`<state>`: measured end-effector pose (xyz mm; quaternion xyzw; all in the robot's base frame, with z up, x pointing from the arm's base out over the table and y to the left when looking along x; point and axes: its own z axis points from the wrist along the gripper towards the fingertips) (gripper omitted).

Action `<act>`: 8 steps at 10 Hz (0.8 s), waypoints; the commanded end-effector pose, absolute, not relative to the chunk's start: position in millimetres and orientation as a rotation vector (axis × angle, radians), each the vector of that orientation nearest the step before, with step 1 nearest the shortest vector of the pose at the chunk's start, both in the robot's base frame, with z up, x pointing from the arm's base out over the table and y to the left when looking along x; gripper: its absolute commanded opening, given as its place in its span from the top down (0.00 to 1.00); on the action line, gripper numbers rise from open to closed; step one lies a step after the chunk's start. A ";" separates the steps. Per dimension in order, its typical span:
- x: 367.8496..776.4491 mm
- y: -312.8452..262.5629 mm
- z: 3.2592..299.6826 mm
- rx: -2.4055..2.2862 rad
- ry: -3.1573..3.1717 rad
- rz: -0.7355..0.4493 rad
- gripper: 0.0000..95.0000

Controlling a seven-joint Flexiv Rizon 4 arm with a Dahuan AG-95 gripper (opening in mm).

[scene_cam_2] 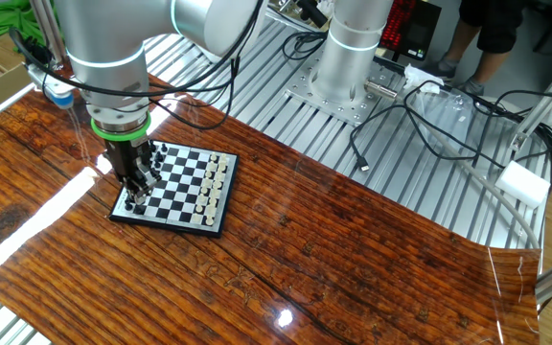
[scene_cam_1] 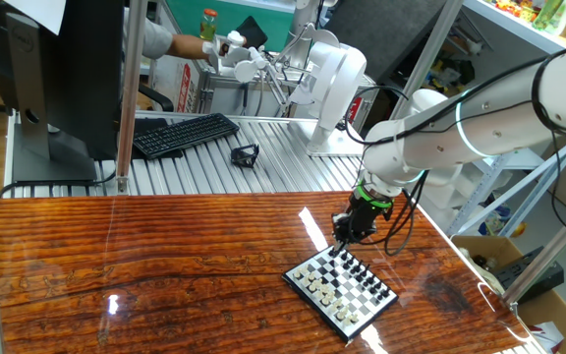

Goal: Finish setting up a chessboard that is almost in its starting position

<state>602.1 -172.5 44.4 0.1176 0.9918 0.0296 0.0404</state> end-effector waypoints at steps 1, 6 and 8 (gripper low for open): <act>601.8 -172.4 44.7 0.380 3.036 0.091 1.00; 601.3 -172.2 43.9 0.409 3.036 0.094 1.00; 601.4 -171.7 40.3 0.420 3.034 0.095 1.00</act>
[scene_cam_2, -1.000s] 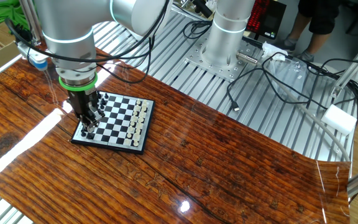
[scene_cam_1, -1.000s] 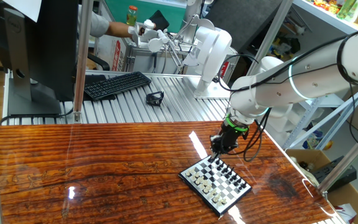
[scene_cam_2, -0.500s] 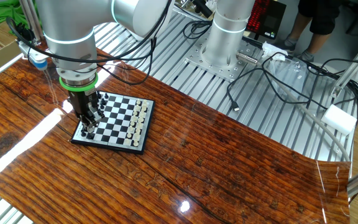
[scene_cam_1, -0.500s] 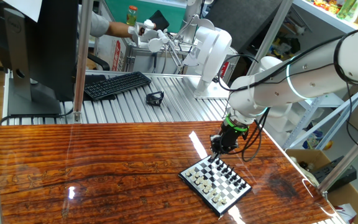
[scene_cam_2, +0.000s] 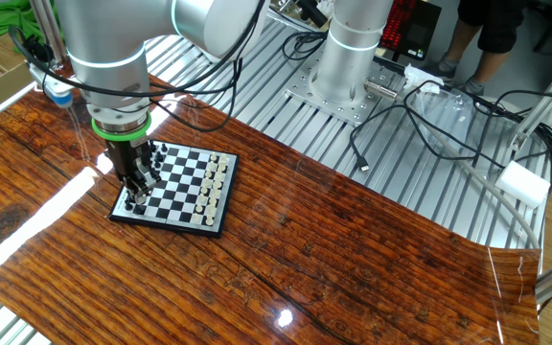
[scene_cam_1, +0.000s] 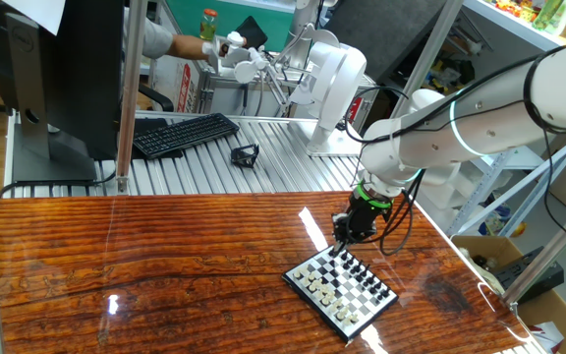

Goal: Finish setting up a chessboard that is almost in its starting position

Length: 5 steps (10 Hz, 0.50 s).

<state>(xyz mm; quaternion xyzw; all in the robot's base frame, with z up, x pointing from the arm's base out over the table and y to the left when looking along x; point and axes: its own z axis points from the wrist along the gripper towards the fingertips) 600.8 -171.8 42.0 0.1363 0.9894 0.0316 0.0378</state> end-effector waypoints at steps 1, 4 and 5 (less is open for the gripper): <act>601.3 -171.6 39.3 0.421 3.034 0.096 1.00; 601.1 -171.5 38.9 0.434 3.033 0.096 1.00; 601.1 -171.5 38.6 0.439 3.032 0.097 1.00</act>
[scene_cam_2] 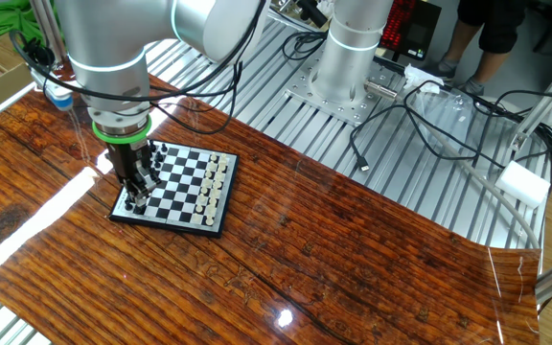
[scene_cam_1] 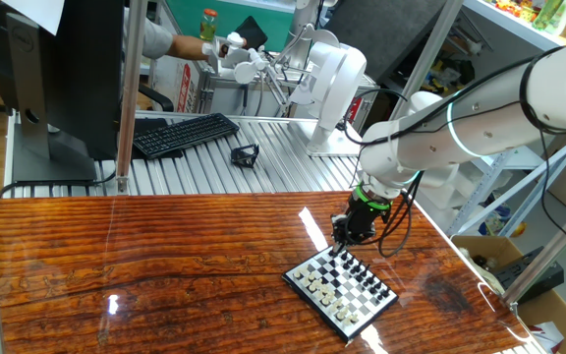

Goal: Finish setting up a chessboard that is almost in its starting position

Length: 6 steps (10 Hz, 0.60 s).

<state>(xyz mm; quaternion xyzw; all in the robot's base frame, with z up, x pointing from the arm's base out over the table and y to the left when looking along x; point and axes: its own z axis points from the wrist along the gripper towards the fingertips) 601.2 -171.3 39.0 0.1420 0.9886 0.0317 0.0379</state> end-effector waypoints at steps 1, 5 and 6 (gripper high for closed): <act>601.1 -171.5 38.0 0.439 3.031 0.097 1.00; 600.7 -171.3 36.2 0.444 3.031 0.097 1.00; 600.5 -171.3 36.1 0.443 3.034 0.098 1.00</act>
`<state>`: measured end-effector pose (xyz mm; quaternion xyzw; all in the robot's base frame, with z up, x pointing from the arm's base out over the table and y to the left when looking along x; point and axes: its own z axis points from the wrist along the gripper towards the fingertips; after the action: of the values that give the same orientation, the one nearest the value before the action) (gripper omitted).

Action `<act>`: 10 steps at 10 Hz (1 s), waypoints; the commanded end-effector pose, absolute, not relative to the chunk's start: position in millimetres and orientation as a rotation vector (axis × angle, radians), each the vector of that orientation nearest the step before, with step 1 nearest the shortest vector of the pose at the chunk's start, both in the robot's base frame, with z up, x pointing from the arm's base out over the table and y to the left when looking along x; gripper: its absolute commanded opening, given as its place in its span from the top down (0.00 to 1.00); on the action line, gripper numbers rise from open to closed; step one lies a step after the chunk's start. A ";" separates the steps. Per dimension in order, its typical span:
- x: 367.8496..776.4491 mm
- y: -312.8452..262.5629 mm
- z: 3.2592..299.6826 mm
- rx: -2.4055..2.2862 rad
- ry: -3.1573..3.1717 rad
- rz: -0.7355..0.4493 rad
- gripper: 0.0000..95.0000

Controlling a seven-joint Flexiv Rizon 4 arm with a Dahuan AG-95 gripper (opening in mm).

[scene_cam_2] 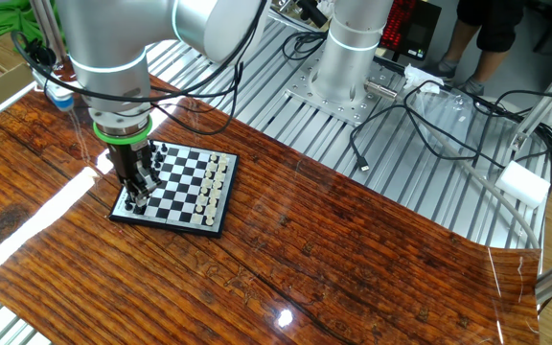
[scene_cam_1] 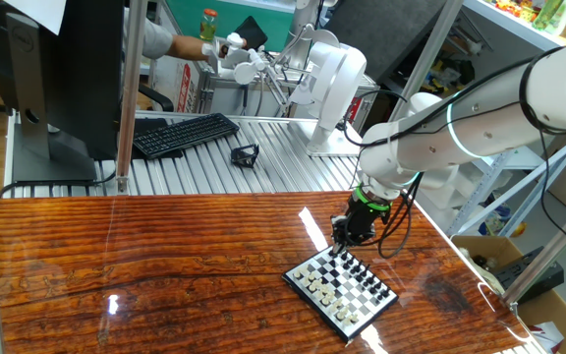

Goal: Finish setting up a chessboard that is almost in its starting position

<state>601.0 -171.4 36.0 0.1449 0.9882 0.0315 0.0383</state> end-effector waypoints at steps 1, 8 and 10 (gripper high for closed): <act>599.7 -171.2 35.8 0.436 3.039 0.096 1.00; 595.8 -170.7 34.1 0.433 3.058 0.063 1.00; 595.9 -170.8 33.2 0.427 3.061 0.060 1.00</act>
<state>597.0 -171.1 32.4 0.1366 0.9901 0.0200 0.0242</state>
